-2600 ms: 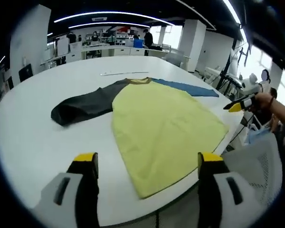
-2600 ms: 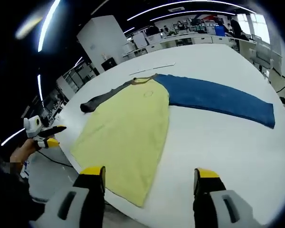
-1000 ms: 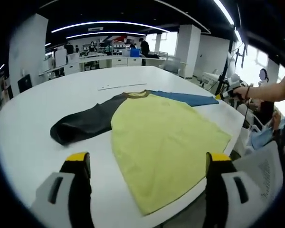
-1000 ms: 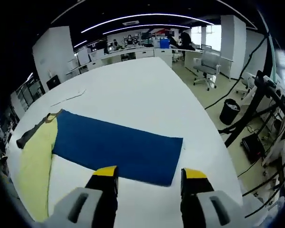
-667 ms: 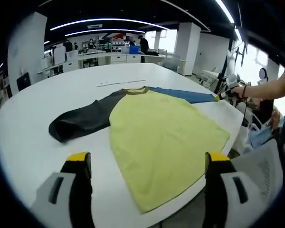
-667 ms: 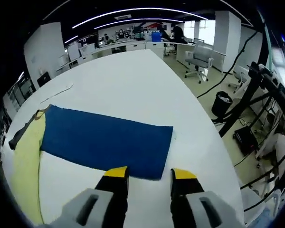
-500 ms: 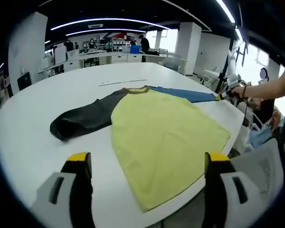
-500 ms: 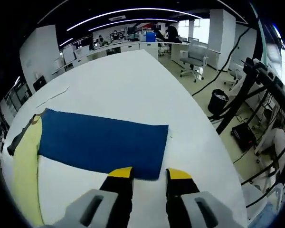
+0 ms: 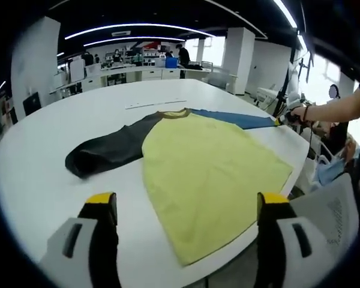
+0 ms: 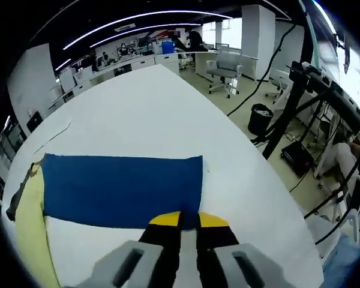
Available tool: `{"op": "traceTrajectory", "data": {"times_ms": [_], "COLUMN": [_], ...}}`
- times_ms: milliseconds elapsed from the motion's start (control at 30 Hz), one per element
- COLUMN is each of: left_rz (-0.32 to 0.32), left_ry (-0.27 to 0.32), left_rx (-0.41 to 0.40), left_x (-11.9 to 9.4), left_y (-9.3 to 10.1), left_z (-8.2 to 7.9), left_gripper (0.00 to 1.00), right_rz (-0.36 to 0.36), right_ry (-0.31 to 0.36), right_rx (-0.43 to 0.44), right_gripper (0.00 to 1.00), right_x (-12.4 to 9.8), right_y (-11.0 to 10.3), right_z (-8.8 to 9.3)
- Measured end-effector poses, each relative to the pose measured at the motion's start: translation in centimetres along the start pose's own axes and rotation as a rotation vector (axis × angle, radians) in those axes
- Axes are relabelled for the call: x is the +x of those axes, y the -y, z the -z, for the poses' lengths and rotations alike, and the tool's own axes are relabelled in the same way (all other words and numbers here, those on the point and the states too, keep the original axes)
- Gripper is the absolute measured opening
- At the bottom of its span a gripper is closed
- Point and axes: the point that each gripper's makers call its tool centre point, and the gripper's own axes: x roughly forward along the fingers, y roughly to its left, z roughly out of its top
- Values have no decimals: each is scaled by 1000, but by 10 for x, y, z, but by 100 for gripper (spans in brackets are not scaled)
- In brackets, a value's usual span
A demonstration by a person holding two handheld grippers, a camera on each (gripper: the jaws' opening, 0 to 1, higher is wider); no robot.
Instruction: Fold the garment on the visible template until the final outline fits inside the template.
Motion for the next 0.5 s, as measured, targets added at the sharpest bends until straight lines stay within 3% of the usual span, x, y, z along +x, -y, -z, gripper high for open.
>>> {"op": "traceTrajectory", "data": {"times_ms": [67,100,500], "left_rz": [3,3,-13], "left_ry": [-3,-4,11], "left_rx": [6,10,20], "left_x": [0,0,-3], "left_y": [1,1,1], "left_z": [0,0,-7], "left_gripper": [93,93,95], "right_rz": [-48,-37,-78], "right_ry": [-7,-9,-10], "right_rx": [56,60,44], "right_gripper": [0,0,0], "right_x": [-1,-4,-17], "right_y": [-8,-4,-7], "right_z": [0,0,-11]}}
